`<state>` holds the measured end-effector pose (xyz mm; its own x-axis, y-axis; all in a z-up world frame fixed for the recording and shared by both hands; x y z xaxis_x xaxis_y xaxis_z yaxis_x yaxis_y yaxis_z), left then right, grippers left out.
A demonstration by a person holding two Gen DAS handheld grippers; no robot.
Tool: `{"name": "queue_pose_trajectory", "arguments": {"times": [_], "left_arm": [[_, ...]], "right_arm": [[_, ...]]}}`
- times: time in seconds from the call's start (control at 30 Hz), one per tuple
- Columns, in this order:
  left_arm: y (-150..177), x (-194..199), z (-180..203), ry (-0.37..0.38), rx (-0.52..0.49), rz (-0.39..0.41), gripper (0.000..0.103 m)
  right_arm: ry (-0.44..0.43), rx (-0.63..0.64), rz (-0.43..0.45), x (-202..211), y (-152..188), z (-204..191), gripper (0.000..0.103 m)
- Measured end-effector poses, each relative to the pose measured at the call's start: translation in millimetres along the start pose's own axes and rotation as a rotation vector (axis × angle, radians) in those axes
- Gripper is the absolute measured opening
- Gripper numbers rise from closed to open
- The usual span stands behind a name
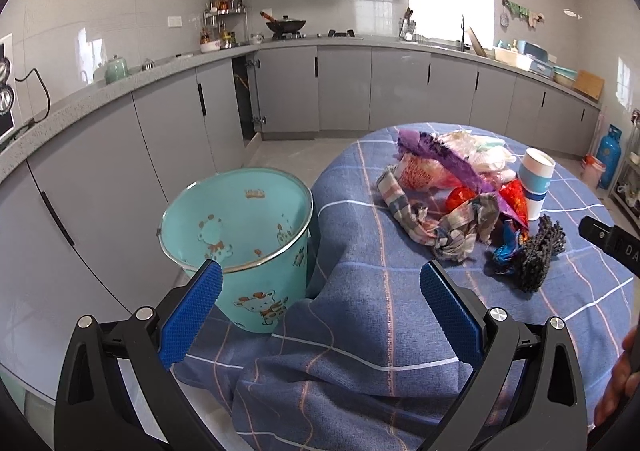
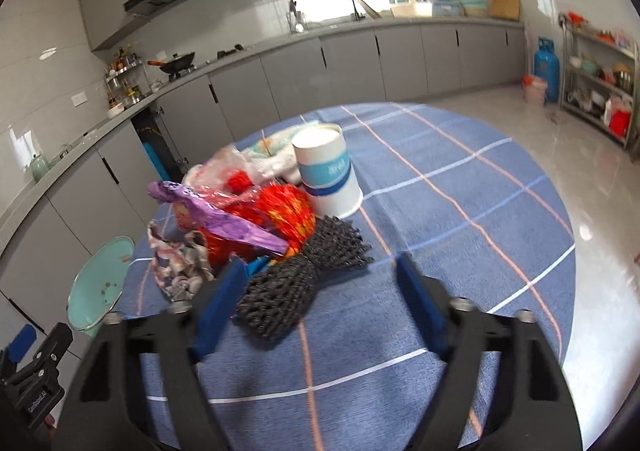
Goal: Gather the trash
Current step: 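Grasp the black mesh scrubber with the right tool while the left tool grasps the plaid rag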
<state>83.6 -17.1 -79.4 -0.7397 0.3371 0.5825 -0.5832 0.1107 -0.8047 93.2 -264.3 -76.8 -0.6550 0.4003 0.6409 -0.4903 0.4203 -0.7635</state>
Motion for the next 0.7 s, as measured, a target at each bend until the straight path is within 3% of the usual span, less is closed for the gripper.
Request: {"name": "queue_pose_trajectory", "arguments": {"times": [0.1,0.23,0.6,0.7], "left_arm": [[5.7,-15.0,-4.6,0.041,0.033,-0.045,0.097],[4.7,-30.2,-2.6,0.053,0.014,-0.045,0.096],[-17.9,-89.3,46.5,0.217,-0.034,-0.094,0.089],[-19.6,-104.0,60.2,0.25,-0.049,-0.113,0.087]], "right_arm": [[-0.007,0.01,-0.031,-9.2,6.0,-0.9,0.066],[-0.046,0.014,-0.073,-21.4,10.7,-6.8,0.066],[-0.128,-0.047,-0.195,-58.7,15.3,-13.4,0.066],[-0.156,-0.052,-0.227,-65.5,17.7,-15.3,0.053]]}}
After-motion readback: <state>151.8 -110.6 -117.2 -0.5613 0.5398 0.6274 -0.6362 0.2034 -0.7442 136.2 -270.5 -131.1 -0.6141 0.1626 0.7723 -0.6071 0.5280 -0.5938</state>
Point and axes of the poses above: each gripper's, at about its wrist camera, not at the fingertips, and x roughly against the way its jaws point, z to its right, y to its underside, the point moved 7 cm from there along -x, roughly the way its jaws point, and after that the axes turned 14 degrees about y, right-handed, at the moved point
